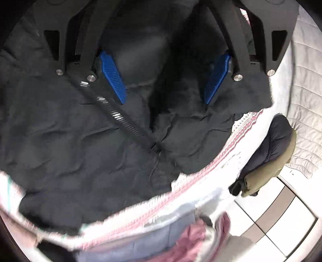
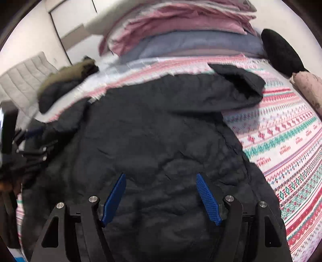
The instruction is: Fold large clothes
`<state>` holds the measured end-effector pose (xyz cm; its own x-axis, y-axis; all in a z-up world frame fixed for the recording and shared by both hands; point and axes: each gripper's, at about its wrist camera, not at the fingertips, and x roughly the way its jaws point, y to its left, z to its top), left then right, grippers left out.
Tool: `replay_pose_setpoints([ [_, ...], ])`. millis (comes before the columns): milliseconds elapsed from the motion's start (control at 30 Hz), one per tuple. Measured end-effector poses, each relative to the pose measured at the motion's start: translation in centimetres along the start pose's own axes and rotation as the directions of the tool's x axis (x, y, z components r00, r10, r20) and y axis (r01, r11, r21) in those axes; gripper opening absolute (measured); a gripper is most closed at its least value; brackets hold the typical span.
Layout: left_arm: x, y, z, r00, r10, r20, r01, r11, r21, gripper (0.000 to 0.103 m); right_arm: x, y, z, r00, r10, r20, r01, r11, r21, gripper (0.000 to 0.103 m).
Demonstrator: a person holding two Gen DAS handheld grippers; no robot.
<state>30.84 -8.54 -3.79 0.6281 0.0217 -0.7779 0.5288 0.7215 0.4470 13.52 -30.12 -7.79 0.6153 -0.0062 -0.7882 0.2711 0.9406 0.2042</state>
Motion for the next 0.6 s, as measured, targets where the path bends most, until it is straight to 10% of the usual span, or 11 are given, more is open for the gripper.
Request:
replay_pose_setpoints([
  [67, 1.7, 0.2, -0.1, 0.997, 0.058, -0.049, -0.058, 0.998, 0.009, 0.044, 0.7, -0.4, -0.3, 1.000, -0.009, -0.018, 0.009, 1.000, 0.023, 0.073],
  [200, 1.9, 4.1, -1.2, 0.990, 0.085, -0.115, -0.098, 0.989, -0.112, 0.015, 1.8, -1.0, -0.7, 0.999, -0.008, -0.034, 0.010, 0.999, 0.051, 0.073],
  [400, -3.0, 14.7, -5.0, 0.978, 0.179, -0.107, -0.204, 0.925, -0.322, 0.011, 2.1, -1.8, -0.8, 1.000, 0.020, -0.022, -0.018, 0.997, 0.081, 0.073],
  [600, -4.4, 27.4, -13.9, 0.911, 0.259, -0.321, -0.397, 0.759, -0.517, 0.020, 1.9, -1.9, -0.7, 1.000, 0.025, -0.016, -0.023, 0.995, 0.096, 0.073],
])
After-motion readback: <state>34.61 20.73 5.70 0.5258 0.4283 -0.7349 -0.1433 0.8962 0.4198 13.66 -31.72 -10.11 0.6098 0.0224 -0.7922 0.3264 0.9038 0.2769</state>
